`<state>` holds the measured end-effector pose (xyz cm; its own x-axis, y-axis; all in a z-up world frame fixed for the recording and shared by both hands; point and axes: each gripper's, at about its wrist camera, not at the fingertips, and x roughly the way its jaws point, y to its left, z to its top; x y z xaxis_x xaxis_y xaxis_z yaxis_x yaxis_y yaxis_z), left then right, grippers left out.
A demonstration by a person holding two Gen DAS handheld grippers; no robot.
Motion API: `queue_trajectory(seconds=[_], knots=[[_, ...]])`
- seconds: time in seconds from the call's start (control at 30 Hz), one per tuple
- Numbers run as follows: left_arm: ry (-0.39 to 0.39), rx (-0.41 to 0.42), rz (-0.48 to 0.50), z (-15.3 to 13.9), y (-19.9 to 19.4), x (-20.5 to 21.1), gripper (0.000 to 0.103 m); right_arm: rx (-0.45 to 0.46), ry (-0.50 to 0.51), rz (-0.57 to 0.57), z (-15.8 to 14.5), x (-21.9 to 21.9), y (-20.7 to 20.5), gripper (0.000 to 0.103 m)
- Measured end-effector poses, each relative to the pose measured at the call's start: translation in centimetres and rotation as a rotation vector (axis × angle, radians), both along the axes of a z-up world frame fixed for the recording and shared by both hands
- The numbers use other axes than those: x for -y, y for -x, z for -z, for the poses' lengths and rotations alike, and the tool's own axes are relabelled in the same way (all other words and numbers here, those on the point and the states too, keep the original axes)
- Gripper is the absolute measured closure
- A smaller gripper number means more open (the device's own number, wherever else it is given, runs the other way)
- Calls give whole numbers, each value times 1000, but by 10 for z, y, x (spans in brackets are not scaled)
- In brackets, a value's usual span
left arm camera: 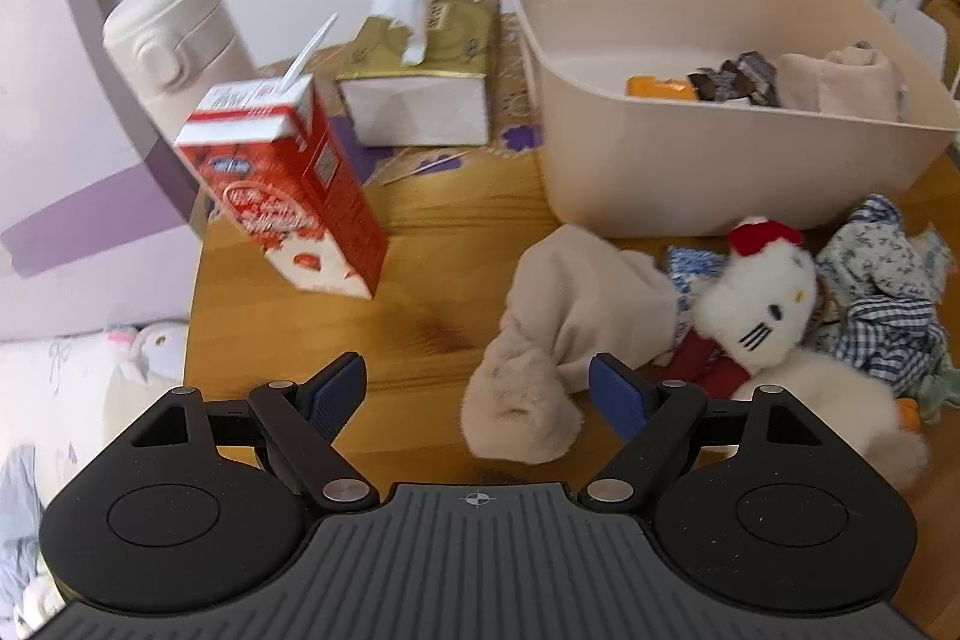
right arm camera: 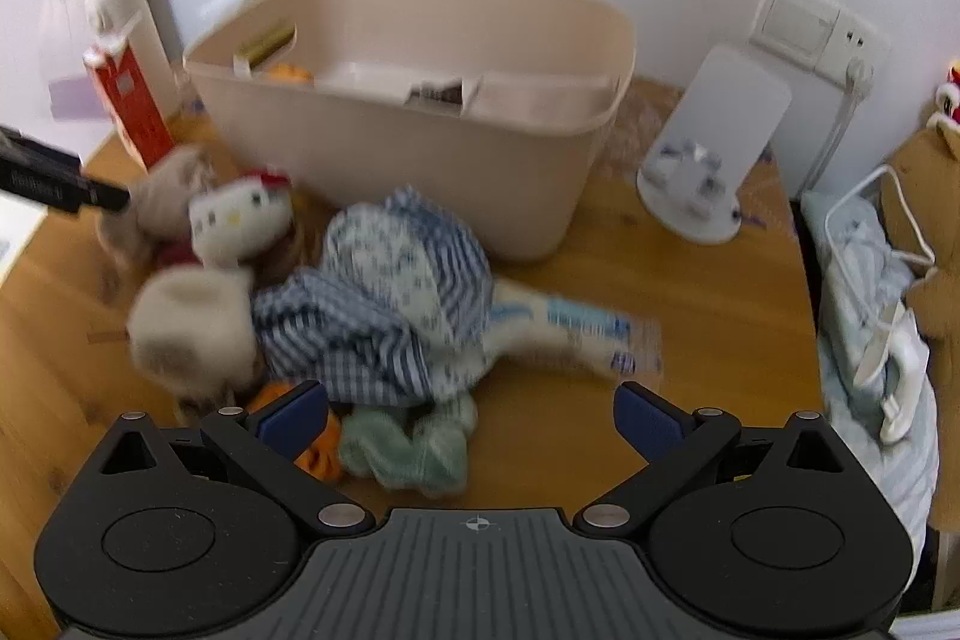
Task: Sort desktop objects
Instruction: 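Grasp the beige sock with the left tool while the right tool grasps the green scrunchie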
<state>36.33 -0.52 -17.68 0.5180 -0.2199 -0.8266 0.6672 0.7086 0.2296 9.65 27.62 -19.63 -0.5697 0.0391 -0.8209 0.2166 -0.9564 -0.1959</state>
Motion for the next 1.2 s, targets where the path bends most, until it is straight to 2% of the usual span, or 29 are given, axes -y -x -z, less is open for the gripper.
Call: queue_trajectory(seconds=[0.3, 0.87, 1.0, 1.07, 1.13, 1.2], knots=[[-33, -16, -12, 17, 0, -4, 20, 61, -2, 57, 26, -4, 2, 0], [-38, -65, -25, 45, -19, 13, 20, 119, 76, 147, 46, -12, 19, 0], [-25, -37, 10, 48, -13, 19, 20, 121, 90, 149, 47, -12, 19, 8], [-10, -41, 35, 49, -11, 21, 25, 120, 99, 147, 47, -13, 18, 14], [12, -57, 61, 49, -11, 22, 45, 119, 107, 146, 46, -13, 17, 20], [10, -84, 70, 51, -12, 24, 55, 121, 116, 141, 46, -13, 17, 29]])
